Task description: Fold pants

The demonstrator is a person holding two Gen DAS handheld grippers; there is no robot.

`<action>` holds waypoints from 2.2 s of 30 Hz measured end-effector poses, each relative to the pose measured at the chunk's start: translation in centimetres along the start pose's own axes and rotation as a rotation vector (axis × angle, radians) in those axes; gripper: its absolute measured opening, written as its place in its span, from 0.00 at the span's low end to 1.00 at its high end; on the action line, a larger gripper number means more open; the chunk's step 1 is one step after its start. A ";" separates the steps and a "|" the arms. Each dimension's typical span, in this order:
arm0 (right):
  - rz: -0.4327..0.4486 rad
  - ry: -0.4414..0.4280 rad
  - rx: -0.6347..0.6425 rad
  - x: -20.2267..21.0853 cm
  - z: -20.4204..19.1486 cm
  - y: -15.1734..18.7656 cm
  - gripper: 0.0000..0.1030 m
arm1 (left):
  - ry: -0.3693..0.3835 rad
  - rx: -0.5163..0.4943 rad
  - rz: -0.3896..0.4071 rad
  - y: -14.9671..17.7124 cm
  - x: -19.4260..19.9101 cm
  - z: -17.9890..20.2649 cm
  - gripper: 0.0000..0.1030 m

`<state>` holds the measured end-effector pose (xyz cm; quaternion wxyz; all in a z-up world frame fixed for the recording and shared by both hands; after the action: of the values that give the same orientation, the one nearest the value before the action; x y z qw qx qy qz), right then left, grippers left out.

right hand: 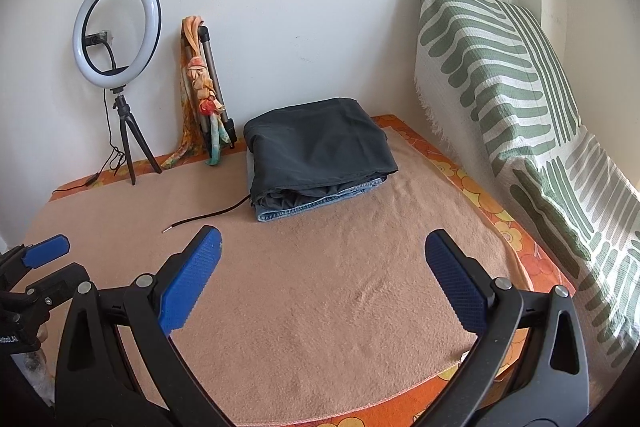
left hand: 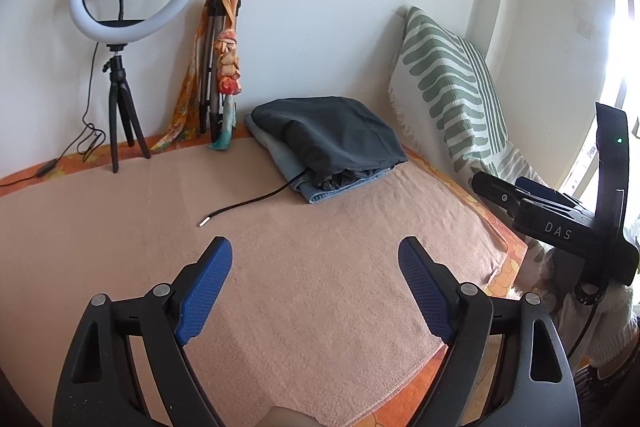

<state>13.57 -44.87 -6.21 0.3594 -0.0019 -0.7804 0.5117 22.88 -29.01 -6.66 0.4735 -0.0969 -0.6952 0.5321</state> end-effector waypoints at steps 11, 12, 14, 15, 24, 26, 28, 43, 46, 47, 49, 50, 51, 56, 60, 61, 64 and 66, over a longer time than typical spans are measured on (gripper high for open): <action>0.022 0.004 0.007 0.3 -0.3 0.0 1.00 | -0.121 -0.040 0.024 -0.7 0.8 -0.5 0.88; 0.024 0.004 0.009 0.3 -0.3 -0.1 1.00 | -0.129 -0.050 0.023 -0.7 0.8 -0.4 0.88; 0.031 0.005 0.013 0.3 -0.4 -0.1 1.00 | -0.151 -0.068 0.014 -0.7 0.8 -0.2 0.91; 0.033 0.005 0.015 0.3 -0.5 -0.1 1.00 | -0.164 -0.073 0.010 -0.7 0.8 -0.2 0.97; 0.042 0.004 0.025 0.2 -0.9 -0.2 1.00 | -0.151 -0.073 0.060 -0.7 1.7 0.0 0.99; 0.042 0.004 0.024 0.2 -0.9 -0.2 1.00 | -0.146 -0.076 0.070 -0.7 1.8 0.1 0.99; 0.042 0.004 0.025 0.2 -0.9 -0.3 1.00 | -0.146 -0.080 0.070 -0.7 1.7 0.1 0.99; 0.044 0.004 0.027 0.1 -0.9 -0.3 1.00 | -0.139 -0.080 0.039 -0.3 1.1 0.3 0.99; 0.043 0.003 0.025 0.0 -0.8 -0.4 1.00 | -0.138 -0.077 0.037 -0.3 1.1 0.4 0.99; 0.043 0.003 0.026 0.0 -0.8 -0.4 1.00 | -0.139 -0.079 0.037 -0.3 1.1 0.4 0.99; 0.043 0.002 0.026 0.0 -0.8 -0.4 1.00 | -0.138 -0.080 0.036 -0.3 1.1 0.4 0.99; 0.043 0.002 0.026 -0.1 -0.8 -0.4 1.00 | -0.137 -0.080 0.034 -0.3 1.1 0.4 0.99; 0.044 0.004 0.026 0.0 -0.8 -0.4 1.00 | -0.136 -0.079 0.033 -0.3 1.1 0.4 0.99; 0.043 0.004 0.025 -0.1 -0.9 -0.3 1.00 | -0.130 -0.073 0.025 -0.2 0.9 0.4 0.99; 0.043 0.004 0.026 0.0 -0.9 -0.3 1.00 | -0.130 -0.070 0.021 -0.1 0.9 0.3 0.99; 0.043 0.004 0.026 0.0 -0.9 -0.3 1.00 | -0.131 -0.068 0.020 -0.1 0.9 0.3 0.99; 0.043 0.005 0.026 0.0 -0.8 -0.3 1.00 | -0.133 -0.065 0.019 0.0 0.9 0.2 0.99; 0.042 0.004 0.025 0.0 -0.9 -0.3 1.00 | -0.132 -0.064 0.017 0.0 0.9 0.2 0.99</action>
<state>14.14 -44.29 -5.81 0.3502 -0.0150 -0.7731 0.5287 22.30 -28.55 -6.18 0.4186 -0.0824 -0.7408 0.5189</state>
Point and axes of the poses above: each gripper's, at about its wrist camera, not at the fingertips, and x roughly against the way its jaws point, z to its right, y to its underside, the point moved 3 cm from there along -x, roughly the way its jaws point, and after that the axes turned 13 degrees about -x, right-handed, at the moved point
